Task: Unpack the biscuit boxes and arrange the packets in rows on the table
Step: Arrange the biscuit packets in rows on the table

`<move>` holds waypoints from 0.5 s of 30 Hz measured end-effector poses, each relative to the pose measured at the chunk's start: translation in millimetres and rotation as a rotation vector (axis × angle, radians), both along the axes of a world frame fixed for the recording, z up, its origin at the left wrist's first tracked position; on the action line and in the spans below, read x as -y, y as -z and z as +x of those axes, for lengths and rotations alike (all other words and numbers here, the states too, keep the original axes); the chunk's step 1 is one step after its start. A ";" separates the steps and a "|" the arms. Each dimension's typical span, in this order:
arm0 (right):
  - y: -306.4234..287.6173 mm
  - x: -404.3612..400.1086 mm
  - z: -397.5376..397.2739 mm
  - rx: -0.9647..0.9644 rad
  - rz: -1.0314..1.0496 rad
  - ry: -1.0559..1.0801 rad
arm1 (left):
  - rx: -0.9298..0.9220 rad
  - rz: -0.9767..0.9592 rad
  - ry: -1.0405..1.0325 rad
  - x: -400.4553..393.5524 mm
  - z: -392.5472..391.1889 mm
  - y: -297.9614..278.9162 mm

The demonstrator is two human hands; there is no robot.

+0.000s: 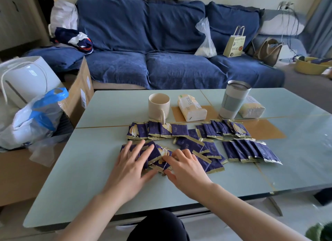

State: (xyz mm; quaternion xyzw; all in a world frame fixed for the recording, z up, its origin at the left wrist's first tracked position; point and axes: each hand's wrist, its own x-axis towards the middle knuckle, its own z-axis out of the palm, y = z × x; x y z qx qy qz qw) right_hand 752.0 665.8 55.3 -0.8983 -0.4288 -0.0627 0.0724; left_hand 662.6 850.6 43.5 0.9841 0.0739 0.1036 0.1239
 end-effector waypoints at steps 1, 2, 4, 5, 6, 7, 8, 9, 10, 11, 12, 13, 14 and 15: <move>-0.1 0.4 -0.9 -0.002 -0.005 -0.005 | -0.038 0.026 0.019 0.1 3.9 1.3; 0.0 1.0 -1.7 -0.004 -0.006 -0.006 | -0.067 0.047 0.033 0.1 6.5 4.0; -0.1 1.9 -2.1 -0.020 -0.004 -0.004 | -0.072 0.061 0.043 0.3 8.9 8.8; 0.1 2.0 -1.9 -0.028 -0.002 0.000 | -0.056 0.045 0.043 0.7 8.9 9.9; 0.2 1.8 -1.3 -0.031 -0.002 0.006 | -0.032 0.015 0.048 1.3 8.6 9.9; 0.6 1.1 -1.0 -0.028 -0.007 0.015 | -0.008 -0.018 0.057 2.0 8.3 9.8; 1.2 -0.1 -0.7 -0.019 -0.015 0.027 | 0.011 -0.044 0.066 2.6 8.0 10.0; 2.1 -1.8 -0.6 -0.009 -0.024 0.042 | 0.021 -0.055 0.071 3.1 7.4 10.2; 3.1 -3.7 -0.5 -0.001 -0.031 0.060 | 0.022 -0.057 0.071 3.5 7.4 10.4; 3.6 -5.5 -0.4 0.000 -0.034 0.075 | 0.018 -0.053 0.069 3.8 6.4 11.2; 3.7 -6.9 0.0 -0.007 -0.029 0.082 | 0.018 -0.046 0.069 4.0 6.0 11.2; 3.5 -8.0 0.4 -0.023 -0.013 0.076 | 0.017 -0.033 0.069 4.2 5.4 11.2; 2.9 -8.7 0.8 -0.044 0.012 0.063 | 0.011 -0.007 0.069 4.7 5.3 10.7; 2.0 -8.7 0.9 -0.071 0.042 0.051 | -0.001 0.029 0.068 5.5 5.5 10.4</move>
